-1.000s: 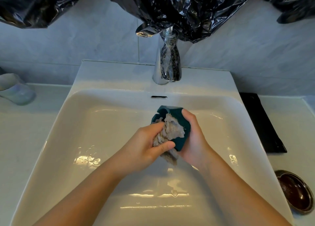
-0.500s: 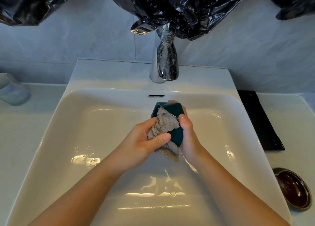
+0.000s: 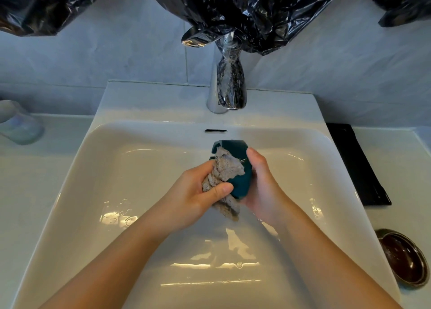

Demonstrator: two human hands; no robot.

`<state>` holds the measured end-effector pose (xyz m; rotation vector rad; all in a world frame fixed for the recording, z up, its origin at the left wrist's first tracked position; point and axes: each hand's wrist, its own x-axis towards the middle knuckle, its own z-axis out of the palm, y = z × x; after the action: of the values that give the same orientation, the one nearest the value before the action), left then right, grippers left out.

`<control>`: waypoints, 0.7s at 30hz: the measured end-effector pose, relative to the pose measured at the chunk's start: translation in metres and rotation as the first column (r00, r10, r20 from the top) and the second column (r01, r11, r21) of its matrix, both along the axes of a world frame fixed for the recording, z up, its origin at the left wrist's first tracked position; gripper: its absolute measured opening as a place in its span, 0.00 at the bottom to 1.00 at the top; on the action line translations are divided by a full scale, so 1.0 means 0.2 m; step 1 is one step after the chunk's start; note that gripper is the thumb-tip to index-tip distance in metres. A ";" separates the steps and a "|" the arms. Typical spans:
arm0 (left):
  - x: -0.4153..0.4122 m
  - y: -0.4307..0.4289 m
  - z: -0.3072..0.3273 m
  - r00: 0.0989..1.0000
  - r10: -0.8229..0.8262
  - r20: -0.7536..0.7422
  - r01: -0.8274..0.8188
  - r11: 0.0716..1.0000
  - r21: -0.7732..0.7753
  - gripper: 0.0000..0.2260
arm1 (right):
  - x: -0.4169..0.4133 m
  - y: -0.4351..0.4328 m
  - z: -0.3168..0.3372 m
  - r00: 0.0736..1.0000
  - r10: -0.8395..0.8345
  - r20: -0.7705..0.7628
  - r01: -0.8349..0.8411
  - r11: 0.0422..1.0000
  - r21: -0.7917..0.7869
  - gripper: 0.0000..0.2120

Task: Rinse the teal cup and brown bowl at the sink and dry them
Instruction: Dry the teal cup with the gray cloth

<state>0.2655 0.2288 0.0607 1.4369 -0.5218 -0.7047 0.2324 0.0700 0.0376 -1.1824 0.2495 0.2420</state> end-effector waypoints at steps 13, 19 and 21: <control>0.00 0.00 0.00 1.000 0.003 -0.017 -0.003 1.000 0.017 0.14 | 0.01 -0.01 -0.01 0.999 0.035 0.009 -0.034 0.994 -0.102 0.29; 0.01 0.01 0.00 0.999 0.035 0.009 -0.035 0.999 0.010 0.13 | -0.01 -0.01 -0.02 0.998 0.067 -0.006 -0.067 0.994 -0.083 0.35; 0.01 0.00 0.00 1.000 0.019 0.022 -0.019 0.999 0.026 0.12 | -0.01 -0.02 -0.01 0.990 0.100 -0.095 -0.106 0.992 -0.062 0.33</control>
<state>0.2668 0.2293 0.0612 1.4730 -0.5167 -0.6840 0.2313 0.0654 0.0365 -1.2542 0.2785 0.3814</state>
